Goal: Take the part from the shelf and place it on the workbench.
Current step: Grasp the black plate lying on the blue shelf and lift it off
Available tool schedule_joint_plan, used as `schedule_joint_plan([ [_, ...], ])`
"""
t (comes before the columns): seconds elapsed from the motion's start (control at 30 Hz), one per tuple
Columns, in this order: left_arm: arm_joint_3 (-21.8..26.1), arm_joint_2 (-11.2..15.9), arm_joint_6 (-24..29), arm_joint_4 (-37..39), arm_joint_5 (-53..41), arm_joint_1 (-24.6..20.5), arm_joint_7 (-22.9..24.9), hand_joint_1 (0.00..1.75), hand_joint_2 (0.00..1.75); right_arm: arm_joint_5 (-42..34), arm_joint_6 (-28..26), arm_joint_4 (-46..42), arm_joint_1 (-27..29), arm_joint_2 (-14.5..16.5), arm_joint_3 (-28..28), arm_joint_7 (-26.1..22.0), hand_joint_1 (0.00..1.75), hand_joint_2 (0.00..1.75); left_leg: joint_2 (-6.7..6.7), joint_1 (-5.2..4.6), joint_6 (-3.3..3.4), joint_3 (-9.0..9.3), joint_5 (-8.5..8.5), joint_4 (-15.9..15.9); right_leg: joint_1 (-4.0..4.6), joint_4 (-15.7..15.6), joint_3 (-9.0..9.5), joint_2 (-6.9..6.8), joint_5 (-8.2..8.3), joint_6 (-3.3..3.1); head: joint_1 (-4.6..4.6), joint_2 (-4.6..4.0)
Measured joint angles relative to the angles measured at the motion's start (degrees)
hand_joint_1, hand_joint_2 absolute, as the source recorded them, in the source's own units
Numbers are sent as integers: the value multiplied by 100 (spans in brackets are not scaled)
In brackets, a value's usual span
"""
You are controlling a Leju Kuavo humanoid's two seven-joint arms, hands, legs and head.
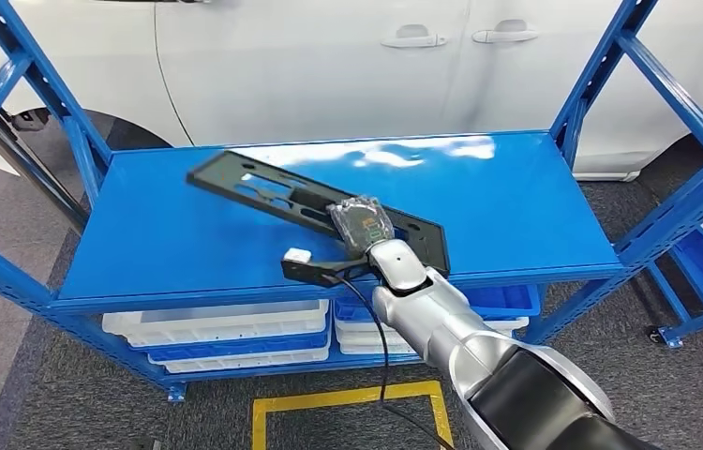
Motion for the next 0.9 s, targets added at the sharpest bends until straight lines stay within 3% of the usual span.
schedule_joint_plan([
  [0.07,23,0,-31,0,52,0,-40,0,175,-1176,-27,-450,92,26,-493,-1062,175,175,3,-13,-54,-5,-26,14,22,-349,158,1,71,-51,0,0],
  [0.13,91,2,-118,0,158,14,-142,0,175,-2639,330,-1281,405,35,-950,-2069,175,175,-1,-4,-118,3,-45,10,42,-380,179,-1,54,-121,-1,0],
  [0.2,194,3,-288,1,274,39,-272,0,175,-4175,893,-2528,880,27,-1285,-2682,175,175,-5,10,-179,-42,-169,158,33,-419,221,-25,48,-196,-1,0],
  [0.3,350,10,-516,2,401,85,-451,0,175,-5666,1605,-4344,1570,-58,-1511,-2896,175,175,0,22,-232,-492,-668,1140,29,-437,259,-61,21,-264,-2,0],
  [0.33,400,14,-553,2,433,110,-498,0,175,-5980,1832,-4826,1812,-108,-1550,-2958,175,175,1,26,-241,-665,-784,1486,36,-435,267,-62,11,-273,-2,0],
  [0.37,448,18,-580,2,455,140,-537,0,175,-6266,2133,-5288,2069,-170,-1577,-3050,175,175,1,26,-241,-760,-796,1662,42,-433,277,-57,-1,-276,-2,0],
  [0.4,496,22,-596,2,469,170,-569,0,175,-6518,2488,-5746,2347,-235,-1591,-3153,175,175,2,26,-232,-748,-692,1611,45,-430,294,-48,-16,-275,-2,0],
  [0.43,539,30,-602,2,478,193,-589,0,175,-6709,2869,-6206,2615,-297,-1589,-3249,175,175,2,25,-213,-625,-493,1329,48,-425,315,-36,-35,-268,-2,0],
  [0.5,615,55,-556,2,478,220,-602,0,175,-6859,3511,-7055,3061,-388,-1534,-3370,175,175,0,9,-152,-257,-114,522,61,-409,353,-11,-78,-242,-1,0],
  [0.57,678,82,-467,2,464,226,-601,0,175,-6776,3840,-7657,3369,-439,-1401,-3407,175,175,-1,-20,-96,-39,-28,81,71,-394,362,12,-102,-193,-1,0],
  [0.7,735,111,-300,2,389,242,-520,0,175,-6414,3697,-8241,3764,-535,-836,-3390,175,175,6,-11,16,11,8,-15,64,-317,343,18,-176,-62,-1,0],
  [0.77,739,124,-228,2,333,240,-445,0,175,-6288,3396,-8340,3824,-634,-371,-3389,175,175,21,8,58,-6,48,-43,46,174,151,10,-535,-10,-1,0],
  [0.83,740,146,-138,2,271,241,-368,0,175,-6229,3003,-8360,3858,-783,157,-3386,175,175,26,3,75,-50,69,-32,17,952,-156,6,-934,32,-1,0],
  [0.87,742,154,-93,2,249,246,-331,0,175,-6223,2824,-8360,3872,-857,381,-3382,175,175,27,2,75,-74,79,-22,2,1194,-240,5,-1015,47,-1,0],
  [0.9,745,161,-50,2,233,254,-292,0,175,-6228,2680,-8360,3877,-928,586,-3379,175,175,26,2,68,-101,90,-7,-12,1209,-214,5,-979,57,-1,0],
])
